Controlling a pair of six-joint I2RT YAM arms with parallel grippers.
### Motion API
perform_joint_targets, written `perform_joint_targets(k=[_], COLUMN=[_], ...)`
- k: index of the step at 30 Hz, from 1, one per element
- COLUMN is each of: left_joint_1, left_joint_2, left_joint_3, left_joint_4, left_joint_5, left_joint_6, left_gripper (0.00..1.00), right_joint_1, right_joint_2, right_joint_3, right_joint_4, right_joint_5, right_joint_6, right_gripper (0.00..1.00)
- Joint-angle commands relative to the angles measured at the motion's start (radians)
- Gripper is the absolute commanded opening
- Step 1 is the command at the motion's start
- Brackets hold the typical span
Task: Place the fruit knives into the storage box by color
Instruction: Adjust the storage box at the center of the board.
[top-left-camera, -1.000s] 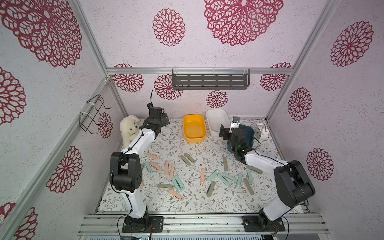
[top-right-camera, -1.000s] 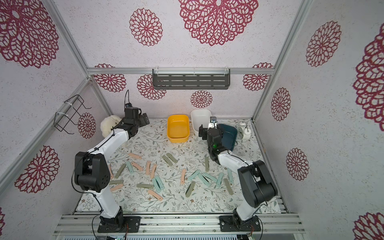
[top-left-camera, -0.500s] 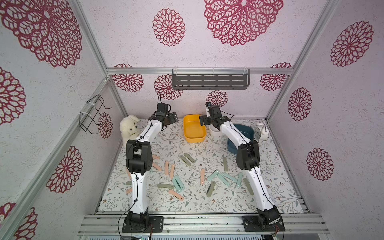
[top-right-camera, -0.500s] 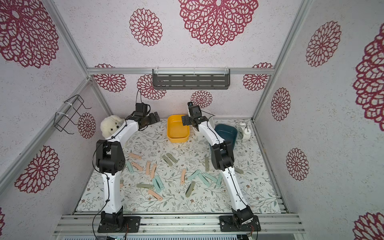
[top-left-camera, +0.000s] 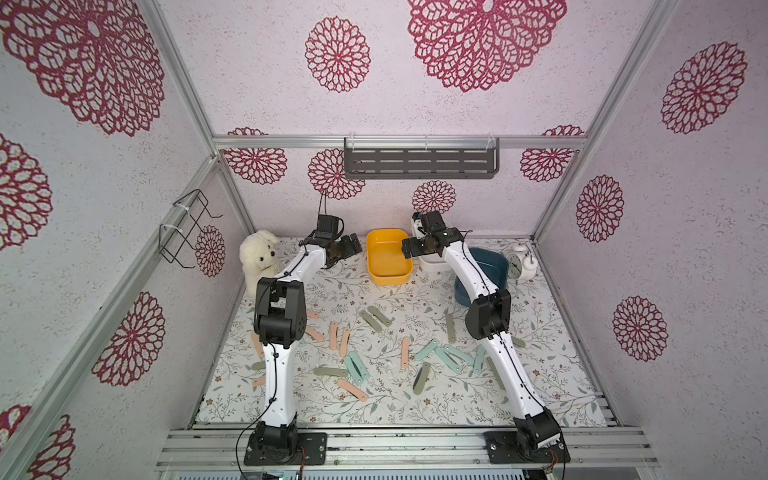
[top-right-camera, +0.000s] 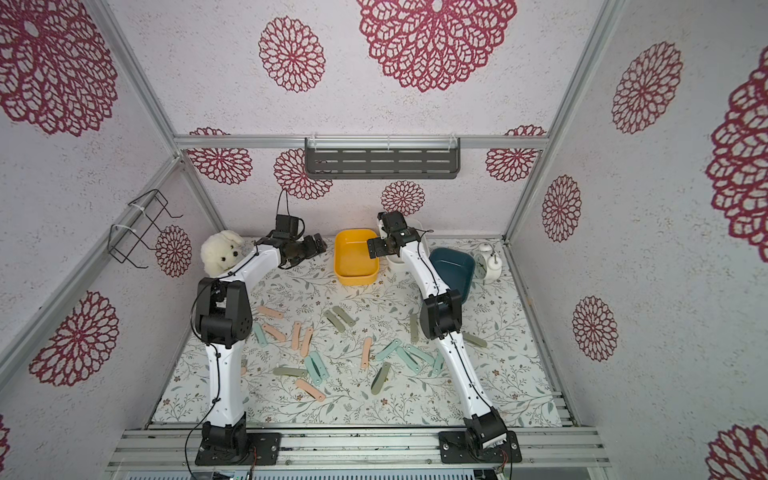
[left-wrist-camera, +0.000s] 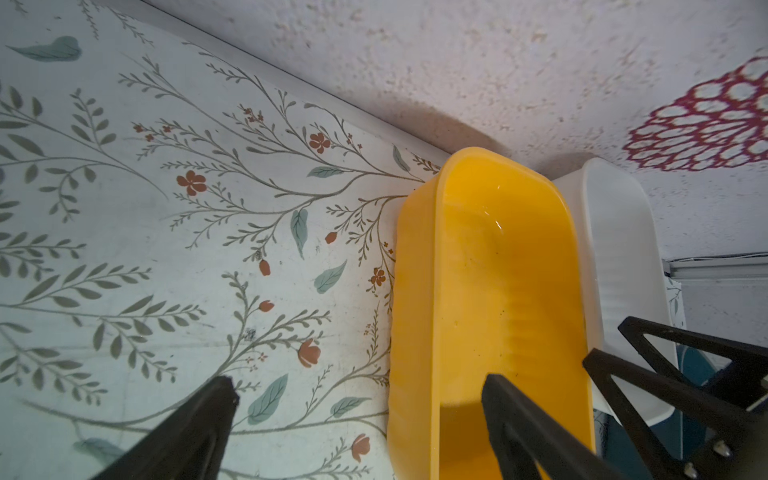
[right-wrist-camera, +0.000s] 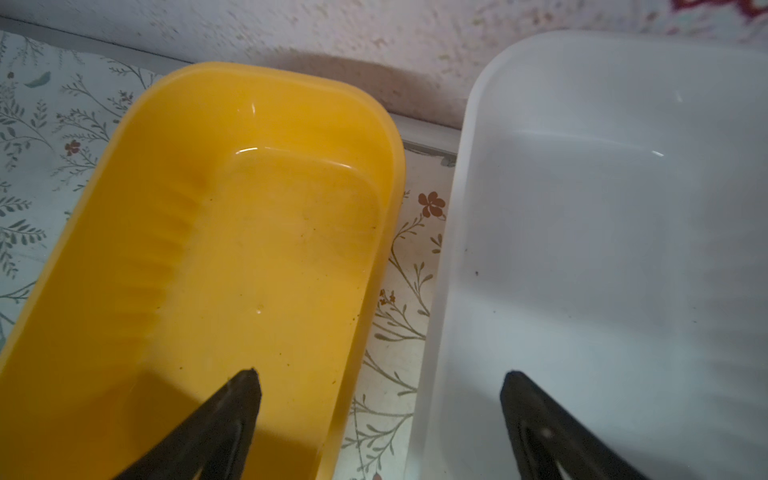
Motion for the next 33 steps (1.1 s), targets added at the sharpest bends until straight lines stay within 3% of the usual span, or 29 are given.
perform_joint_targets(k=[1, 16, 19, 25, 33], left_joint_1=[-0.005, -0.001, 0.003, 0.01, 0.018], left_joint_2=[-0.008, -0.059, -0.069, -0.067, -0.096], left_joint_3=[0.0, -0.076, -0.074, -0.076, -0.089], left_joint_4=[0.007, 0.013, 0.006, -0.027, -0.069], left_joint_5=[0.02, 0.06, 0.058, 0.084, 0.101], left_joint_6=[0.0, -0.027, -0.027, -0.024, -0.027], left_gripper=[0.97, 0.97, 0.97, 0.97, 0.97], right_joint_1=[0.014, 0.051, 0.065, 0.087, 0.105], right_joint_2=[-0.008, -0.01, 0.004, -0.012, -0.054], right_joint_3=[0.027, 0.03, 0.061, 0.068, 0.025], right_joint_4=[-0.071, -0.13, -0.164, -0.184, -0.209], right_joint_5=[-0.025, -0.001, -0.005, 0.028, 0.075], right_joint_6=[0.026, 0.061, 0.061, 0.06, 0.07], right_gripper=[0.93, 0.91, 0.85, 0.82, 0.69])
